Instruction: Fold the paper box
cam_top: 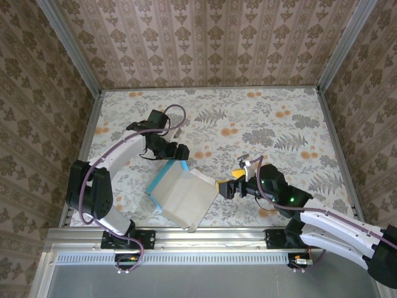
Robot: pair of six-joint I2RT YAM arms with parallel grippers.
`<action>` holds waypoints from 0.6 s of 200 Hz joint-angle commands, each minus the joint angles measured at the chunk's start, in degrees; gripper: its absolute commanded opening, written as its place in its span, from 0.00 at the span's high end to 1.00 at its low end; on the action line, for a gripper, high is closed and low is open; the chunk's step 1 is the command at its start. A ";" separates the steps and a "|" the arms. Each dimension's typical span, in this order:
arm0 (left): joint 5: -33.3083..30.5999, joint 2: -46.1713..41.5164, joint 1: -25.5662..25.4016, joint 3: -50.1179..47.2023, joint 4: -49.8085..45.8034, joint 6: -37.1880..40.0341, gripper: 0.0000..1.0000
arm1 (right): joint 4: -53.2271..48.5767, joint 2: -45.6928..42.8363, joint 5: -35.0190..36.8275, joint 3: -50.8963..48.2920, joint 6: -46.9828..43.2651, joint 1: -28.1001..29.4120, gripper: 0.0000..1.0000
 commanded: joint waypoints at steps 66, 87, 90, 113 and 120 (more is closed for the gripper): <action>-0.74 1.42 -0.20 2.23 -1.73 -0.28 0.52 | 0.82 2.35 -1.91 -0.30 0.85 -1.06 0.00; -1.08 1.42 -0.22 2.27 -1.69 -0.28 0.58 | 1.19 2.71 -2.08 -0.27 1.21 -1.04 0.00; -1.09 1.41 -0.17 2.24 -1.66 -0.28 0.59 | 1.20 2.71 -2.08 -0.24 1.32 -1.05 0.00; -1.09 1.34 -0.17 1.69 -1.12 -0.84 0.60 | 0.51 2.58 -1.43 0.03 2.02 -1.03 0.00; -0.81 1.12 0.30 1.36 -0.80 -1.12 0.61 | -0.19 2.53 -0.91 0.40 2.21 -1.09 0.00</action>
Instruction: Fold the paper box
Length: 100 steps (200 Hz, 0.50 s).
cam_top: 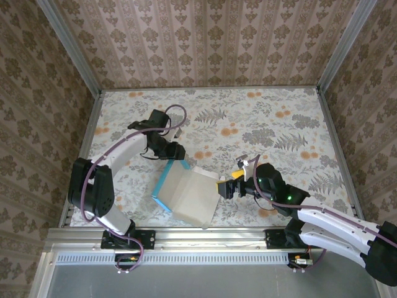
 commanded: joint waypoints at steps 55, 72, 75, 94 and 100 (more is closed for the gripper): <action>4.59 -3.41 5.05 -6.27 8.69 -7.84 0.63 | -11.12 -1.19 7.86 5.16 6.01 -3.33 0.00; 5.88 -5.36 6.71 -10.45 13.89 -11.94 0.63 | -12.29 0.14 4.12 6.14 8.97 -7.27 0.00; 6.09 -5.71 7.00 -11.20 14.81 -12.59 0.63 | -12.31 0.48 3.20 6.22 9.39 -8.16 0.00; 5.97 -7.64 7.66 -15.55 20.16 -16.81 0.63 | -11.88 2.47 -2.52 6.88 11.38 -12.05 0.00; 6.01 -8.23 7.65 -17.06 22.06 -18.38 0.63 | -12.29 3.34 -3.71 7.41 11.39 -12.83 0.00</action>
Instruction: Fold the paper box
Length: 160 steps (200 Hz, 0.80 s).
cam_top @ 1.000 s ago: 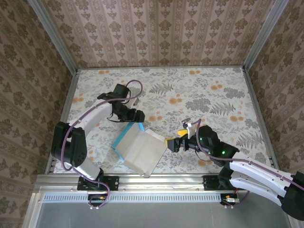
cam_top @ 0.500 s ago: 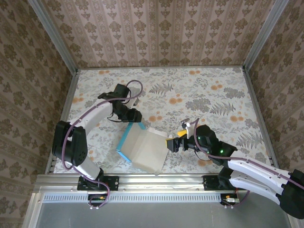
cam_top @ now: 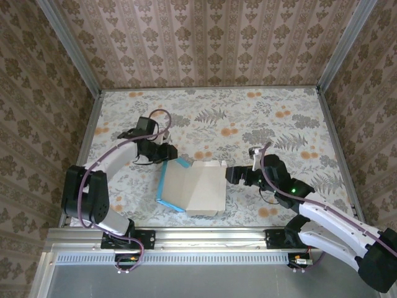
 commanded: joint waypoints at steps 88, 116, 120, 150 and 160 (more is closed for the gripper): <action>-0.85 -8.04 0.81 -13.12 19.29 -16.61 0.63 | 3.01 19.19 -20.12 5.54 3.28 -6.67 0.22; -0.01 -7.36 1.18 -12.63 18.74 -14.99 0.63 | 3.88 21.69 -18.36 4.60 1.61 -6.83 0.23; 0.15 -7.35 1.23 -12.52 18.44 -14.79 0.63 | 4.04 22.18 -18.55 4.63 1.43 -6.91 0.23; 0.95 -8.02 1.54 -12.92 17.80 -13.24 0.63 | 7.44 26.53 -22.49 4.72 1.06 -7.10 0.26; 1.46 -8.06 1.86 -12.95 17.61 -12.96 0.63 | 9.06 27.39 -23.33 4.40 1.68 -7.10 0.27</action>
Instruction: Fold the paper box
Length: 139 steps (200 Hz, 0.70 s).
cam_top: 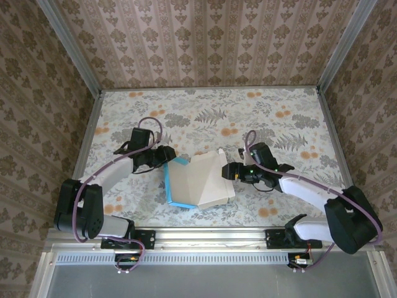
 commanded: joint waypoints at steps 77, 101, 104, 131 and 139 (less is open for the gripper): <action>3.48 -2.99 2.51 -4.28 4.78 0.19 0.63 | 12.34 3.51 -10.29 -1.89 0.47 0.17 0.55; 3.64 -3.00 2.52 -5.65 6.88 -0.57 0.63 | 12.85 3.41 -9.90 -1.92 0.12 0.26 0.66; 3.69 -3.00 2.55 -5.75 6.99 -0.57 0.62 | 12.72 3.47 -9.97 -1.77 0.03 0.27 0.67; 4.38 -3.33 2.58 -6.00 7.33 -0.72 0.60 | 10.26 3.74 -9.29 0.26 -1.15 0.52 0.76; 4.69 -3.41 2.60 -5.67 6.82 -0.42 0.59 | 8.89 3.64 -8.55 1.07 -1.88 0.70 0.80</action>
